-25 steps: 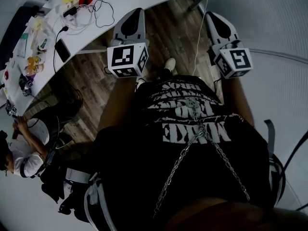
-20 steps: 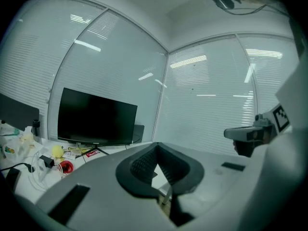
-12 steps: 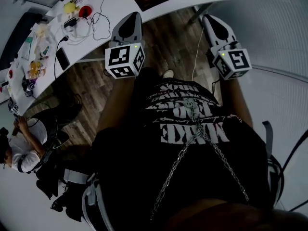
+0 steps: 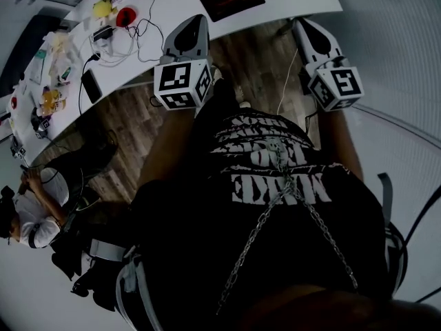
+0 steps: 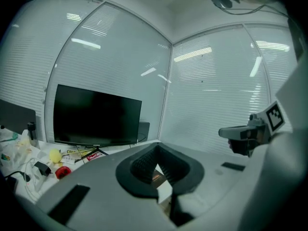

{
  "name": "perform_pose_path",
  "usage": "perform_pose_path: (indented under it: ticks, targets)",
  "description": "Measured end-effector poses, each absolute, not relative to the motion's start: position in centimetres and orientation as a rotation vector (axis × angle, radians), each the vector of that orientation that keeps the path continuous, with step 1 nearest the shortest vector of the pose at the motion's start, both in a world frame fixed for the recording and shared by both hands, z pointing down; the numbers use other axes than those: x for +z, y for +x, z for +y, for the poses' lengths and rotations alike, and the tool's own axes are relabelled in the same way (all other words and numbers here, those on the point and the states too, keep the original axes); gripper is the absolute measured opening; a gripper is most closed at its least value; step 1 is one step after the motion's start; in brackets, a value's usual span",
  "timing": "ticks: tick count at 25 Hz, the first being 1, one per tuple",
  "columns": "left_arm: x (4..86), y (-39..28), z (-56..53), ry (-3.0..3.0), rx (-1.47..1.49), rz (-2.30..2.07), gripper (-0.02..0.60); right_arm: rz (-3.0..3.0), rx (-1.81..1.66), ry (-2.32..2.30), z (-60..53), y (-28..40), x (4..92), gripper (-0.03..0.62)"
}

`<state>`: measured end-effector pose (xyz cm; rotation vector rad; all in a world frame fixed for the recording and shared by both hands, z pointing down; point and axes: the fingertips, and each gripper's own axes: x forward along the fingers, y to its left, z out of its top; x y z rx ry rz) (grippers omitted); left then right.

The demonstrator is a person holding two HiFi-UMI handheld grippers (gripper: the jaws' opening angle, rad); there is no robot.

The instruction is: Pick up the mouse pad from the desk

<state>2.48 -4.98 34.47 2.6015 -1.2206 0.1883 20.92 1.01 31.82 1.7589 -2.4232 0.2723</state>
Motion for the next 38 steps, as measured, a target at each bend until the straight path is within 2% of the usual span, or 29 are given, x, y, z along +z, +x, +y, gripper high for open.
perform_pose_path:
  ticks: [17, 26, 32, 33, 35, 38]
  targets:
    - [36.3, 2.2, -21.4, 2.606, 0.201, -1.088, 0.006, -2.363, 0.261, 1.739, -15.7, 18.0, 32.3, 0.0]
    - [43.0, 0.8, -24.8, 2.452, 0.286, -1.075, 0.006, -2.308, 0.398, 1.592, -21.0, 16.9, 38.1, 0.003]
    - [50.1, 0.5, -25.1, 2.285, 0.374, -1.115, 0.007, -2.3, 0.564, 1.421, -23.7, 17.1, 45.2, 0.005]
    - [51.3, 0.9, -25.2, 2.258, 0.389, -1.119, 0.008, -2.292, 0.601, 1.387, -24.3, 17.4, 46.5, 0.014]
    - [53.5, 1.8, -25.5, 2.211, 0.422, -1.127, 0.008, -2.263, 0.655, 1.321, -25.3, 18.1, 49.0, 0.076]
    - [57.1, 3.5, -26.2, 2.141, 0.488, -1.132, 0.008, -2.206, 0.704, 1.235, -26.6, 19.6, 52.8, 0.107]
